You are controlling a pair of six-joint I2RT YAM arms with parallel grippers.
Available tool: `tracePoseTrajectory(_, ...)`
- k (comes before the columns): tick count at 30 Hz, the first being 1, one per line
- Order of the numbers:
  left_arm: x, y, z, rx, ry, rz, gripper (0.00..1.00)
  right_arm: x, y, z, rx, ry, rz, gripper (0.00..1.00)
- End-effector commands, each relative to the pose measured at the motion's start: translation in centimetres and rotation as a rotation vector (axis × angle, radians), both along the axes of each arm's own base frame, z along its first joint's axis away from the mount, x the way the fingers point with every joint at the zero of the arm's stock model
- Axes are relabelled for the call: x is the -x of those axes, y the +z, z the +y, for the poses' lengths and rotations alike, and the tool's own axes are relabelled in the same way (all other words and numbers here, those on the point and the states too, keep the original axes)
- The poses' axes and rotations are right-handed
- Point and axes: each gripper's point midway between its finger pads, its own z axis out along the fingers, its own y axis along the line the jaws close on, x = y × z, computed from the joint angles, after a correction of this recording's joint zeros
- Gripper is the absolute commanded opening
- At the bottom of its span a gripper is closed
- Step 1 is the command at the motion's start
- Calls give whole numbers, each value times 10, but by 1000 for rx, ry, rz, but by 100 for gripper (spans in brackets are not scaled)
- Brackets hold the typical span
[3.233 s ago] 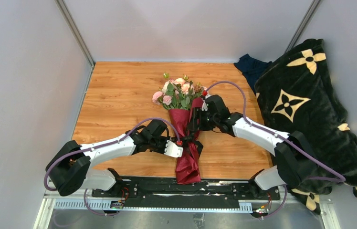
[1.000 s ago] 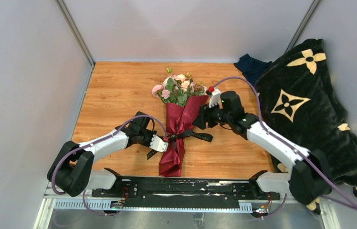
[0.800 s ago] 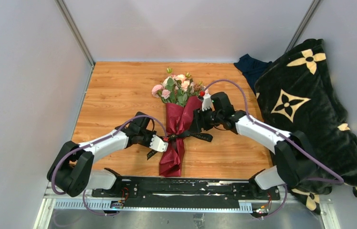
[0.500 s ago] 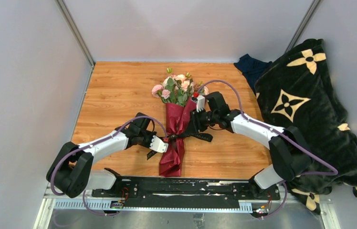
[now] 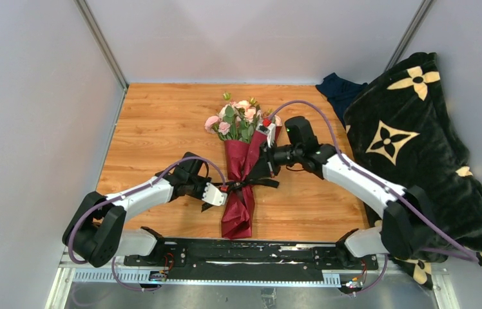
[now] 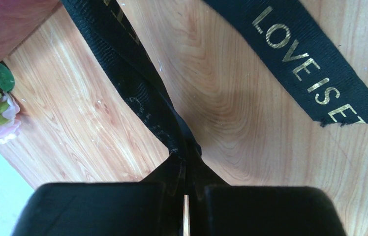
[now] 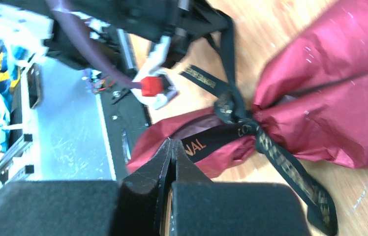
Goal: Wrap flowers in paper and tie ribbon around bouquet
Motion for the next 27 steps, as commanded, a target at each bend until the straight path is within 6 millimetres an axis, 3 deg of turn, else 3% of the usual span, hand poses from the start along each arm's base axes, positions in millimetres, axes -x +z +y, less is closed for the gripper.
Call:
tracePoseTrajectory(1,1,1,-1,5,-8,-15,0,44,61,-4,-144,200,-135,0)
tracePoseTrajectory(5,2,1,0,3,-10,-17,0,63,62,-23,-100,211,-179,0)
tracePoseTrajectory(12,2,0,-2,10,-31,-29,0,91,32,-56,36,186,-109,0)
tracePoseTrajectory(14,1,1,-2,10,-35,-35,0,93,10,-60,89,160,-42,16)
tracePoseTrajectory(18,3,0,-2,6,-44,-36,0,86,-49,-78,365,86,49,33)
tracePoseTrajectory(20,3,0,-1,-2,-54,-41,0,91,-70,-79,462,77,150,39)
tracePoseTrajectory(21,2,0,0,-6,-55,-45,0,94,-75,-83,523,78,214,47)
tracePoseTrajectory(24,2,0,0,-7,-55,-50,0,75,-84,-94,662,-29,233,56)
tracePoseTrajectory(27,1,1,-2,3,-58,-58,0,41,-87,-77,553,-174,152,60)
